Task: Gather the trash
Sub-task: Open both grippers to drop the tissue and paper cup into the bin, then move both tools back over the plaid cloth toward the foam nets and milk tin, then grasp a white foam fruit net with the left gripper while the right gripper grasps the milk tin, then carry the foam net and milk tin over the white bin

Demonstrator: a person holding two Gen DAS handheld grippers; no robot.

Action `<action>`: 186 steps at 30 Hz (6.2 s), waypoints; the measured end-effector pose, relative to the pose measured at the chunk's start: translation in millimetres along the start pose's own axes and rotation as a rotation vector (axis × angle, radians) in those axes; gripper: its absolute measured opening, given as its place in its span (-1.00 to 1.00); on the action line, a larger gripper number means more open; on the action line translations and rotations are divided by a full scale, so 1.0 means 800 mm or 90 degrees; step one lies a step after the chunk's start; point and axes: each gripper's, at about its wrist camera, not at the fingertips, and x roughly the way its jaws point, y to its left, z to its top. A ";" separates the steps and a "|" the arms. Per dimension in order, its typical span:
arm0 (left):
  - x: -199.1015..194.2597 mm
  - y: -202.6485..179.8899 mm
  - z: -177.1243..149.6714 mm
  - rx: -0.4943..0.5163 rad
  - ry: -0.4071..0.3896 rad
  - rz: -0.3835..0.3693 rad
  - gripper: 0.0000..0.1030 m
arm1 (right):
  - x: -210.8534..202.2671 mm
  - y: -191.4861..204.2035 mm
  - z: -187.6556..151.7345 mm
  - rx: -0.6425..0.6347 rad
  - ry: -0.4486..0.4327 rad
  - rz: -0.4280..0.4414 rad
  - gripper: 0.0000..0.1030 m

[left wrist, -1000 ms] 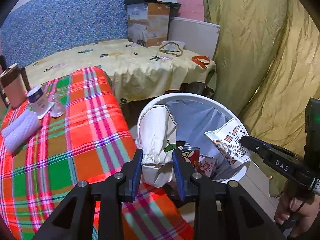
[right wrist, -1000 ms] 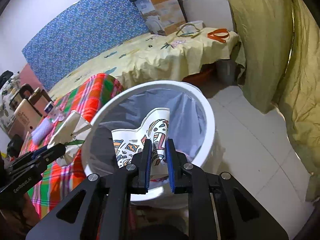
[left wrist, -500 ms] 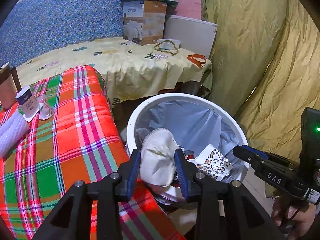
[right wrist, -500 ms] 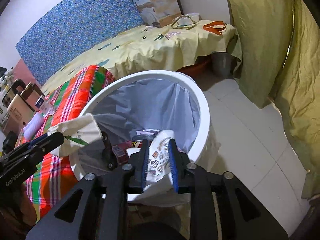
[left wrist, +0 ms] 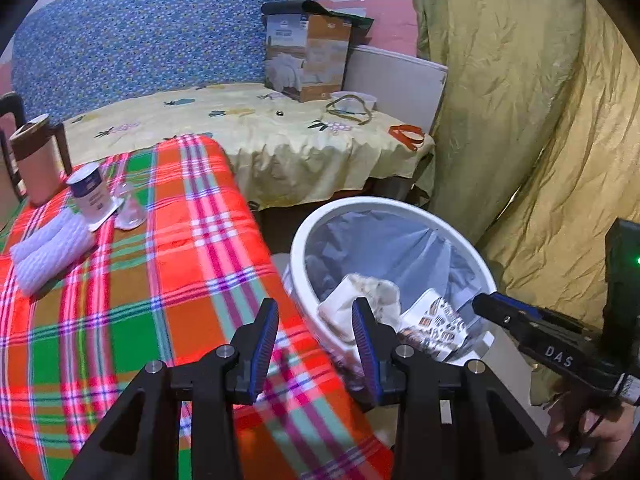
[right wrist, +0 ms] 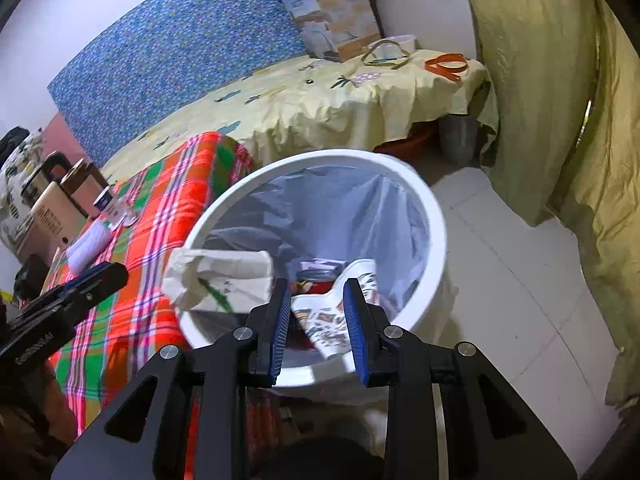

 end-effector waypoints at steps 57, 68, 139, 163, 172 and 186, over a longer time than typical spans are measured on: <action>-0.133 0.226 -0.037 -0.123 -0.065 0.185 -0.26 | 0.020 0.186 0.022 -0.220 -0.004 0.172 -0.10; -0.106 0.279 -0.006 -0.133 -0.078 0.180 -0.26 | 0.037 0.228 0.030 -0.248 0.002 0.198 -0.10; -0.103 0.382 -0.026 -0.283 -0.112 0.197 -0.80 | 0.208 0.362 0.102 -0.349 0.043 0.141 0.13; -0.113 0.325 -0.029 -0.227 -0.100 0.201 -0.80 | 0.068 0.307 0.079 -0.282 -0.039 0.225 0.05; -0.138 0.259 -0.062 -0.196 -0.078 0.184 -0.80 | 0.025 0.268 0.038 -0.251 -0.029 0.216 0.05; -0.156 0.162 -0.082 -0.141 -0.055 0.139 -0.80 | -0.015 0.205 0.004 -0.205 -0.046 0.200 0.05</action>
